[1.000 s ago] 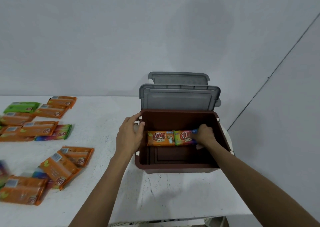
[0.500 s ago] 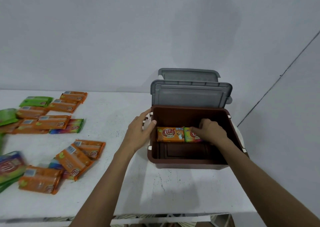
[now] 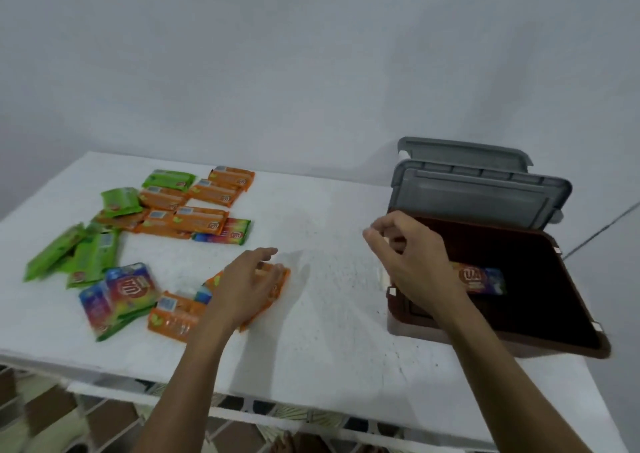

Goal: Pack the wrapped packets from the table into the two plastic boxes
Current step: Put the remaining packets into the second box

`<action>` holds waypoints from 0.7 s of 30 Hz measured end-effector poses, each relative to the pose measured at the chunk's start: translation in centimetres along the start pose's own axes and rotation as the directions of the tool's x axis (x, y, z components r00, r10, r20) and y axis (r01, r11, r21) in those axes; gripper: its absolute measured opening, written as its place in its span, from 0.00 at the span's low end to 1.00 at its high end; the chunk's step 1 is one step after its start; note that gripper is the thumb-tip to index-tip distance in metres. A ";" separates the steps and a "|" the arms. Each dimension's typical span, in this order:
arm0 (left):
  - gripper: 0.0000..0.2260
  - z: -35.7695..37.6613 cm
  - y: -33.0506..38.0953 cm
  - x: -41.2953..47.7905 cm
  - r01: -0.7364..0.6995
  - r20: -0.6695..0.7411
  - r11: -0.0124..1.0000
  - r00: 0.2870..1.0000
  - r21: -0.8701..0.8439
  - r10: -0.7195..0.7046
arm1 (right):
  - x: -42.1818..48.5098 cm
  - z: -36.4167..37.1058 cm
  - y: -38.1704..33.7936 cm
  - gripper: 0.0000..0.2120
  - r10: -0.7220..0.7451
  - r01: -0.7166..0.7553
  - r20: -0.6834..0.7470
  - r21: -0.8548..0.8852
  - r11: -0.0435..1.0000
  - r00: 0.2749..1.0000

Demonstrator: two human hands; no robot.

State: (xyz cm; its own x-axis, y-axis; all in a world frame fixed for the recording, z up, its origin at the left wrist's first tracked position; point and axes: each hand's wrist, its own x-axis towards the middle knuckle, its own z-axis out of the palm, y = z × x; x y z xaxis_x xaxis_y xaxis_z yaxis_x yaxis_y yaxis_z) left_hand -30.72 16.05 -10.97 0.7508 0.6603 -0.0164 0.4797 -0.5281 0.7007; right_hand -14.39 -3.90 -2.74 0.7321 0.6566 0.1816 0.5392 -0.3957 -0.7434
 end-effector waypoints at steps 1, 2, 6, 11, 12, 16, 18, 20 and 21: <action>0.16 -0.7 -1.2 -0.3 0.011 -0.017 1.000 1.000 0.022 -0.011 | 0.0 1.2 -0.7 0.09 -0.016 0.015 0.021 0.026 1.000 1.000; 0.16 -1.3 -2.5 -0.6 0.021 -0.034 0.999 0.999 0.042 -0.019 | 0.1 2.6 -1.2 0.08 -0.026 0.023 0.051 0.053 0.998 0.998; 0.14 -3.1 -7.3 -1.3 0.016 -0.093 0.985 0.996 0.173 0.000 | 0.0 8.4 -2.1 0.12 -0.021 0.012 0.202 0.047 0.999 0.979; 0.11 -3.5 -12.4 -1.7 -0.019 -0.105 0.963 0.993 0.270 0.049 | -0.3 15.6 -2.6 0.19 -0.014 0.066 0.414 -0.110 0.992 0.910; 0.13 -3.4 -12.9 -1.8 -0.036 -0.113 0.960 0.991 0.277 0.069 | -0.4 16.8 -2.7 0.22 -0.006 0.078 0.446 -0.142 0.987 0.895; 0.19 -3.3 -14.0 -1.7 -0.019 -0.169 0.949 0.983 0.314 0.076 | -0.7 20.5 -3.2 0.34 0.044 0.109 0.489 -0.281 0.954 0.871; 0.20 -3.3 -14.5 -1.6 -0.023 -0.149 0.964 0.987 0.265 0.065 | -0.5 21.5 -3.4 0.37 0.070 0.111 0.477 -0.340 0.934 0.876; 0.20 -3.3 -15.0 -1.5 -0.039 -0.140 0.975 0.988 0.219 0.071 | -0.3 22.1 -3.6 0.39 0.080 0.115 0.464 -0.377 0.919 0.882; 0.19 -3.3 -15.1 -1.5 -0.040 -0.139 0.980 0.988 0.195 0.068 | -0.2 22.2 -3.7 0.39 0.083 0.113 0.459 -0.384 0.916 0.885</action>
State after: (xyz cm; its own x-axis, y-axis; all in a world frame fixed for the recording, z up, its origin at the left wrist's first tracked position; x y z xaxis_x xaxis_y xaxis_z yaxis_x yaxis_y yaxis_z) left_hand -40.59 24.82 -19.19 0.7115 0.6905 0.1304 0.5287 -0.6483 0.5479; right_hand -25.76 11.70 -14.38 0.5013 0.8427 -0.1963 0.7369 -0.5347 -0.4136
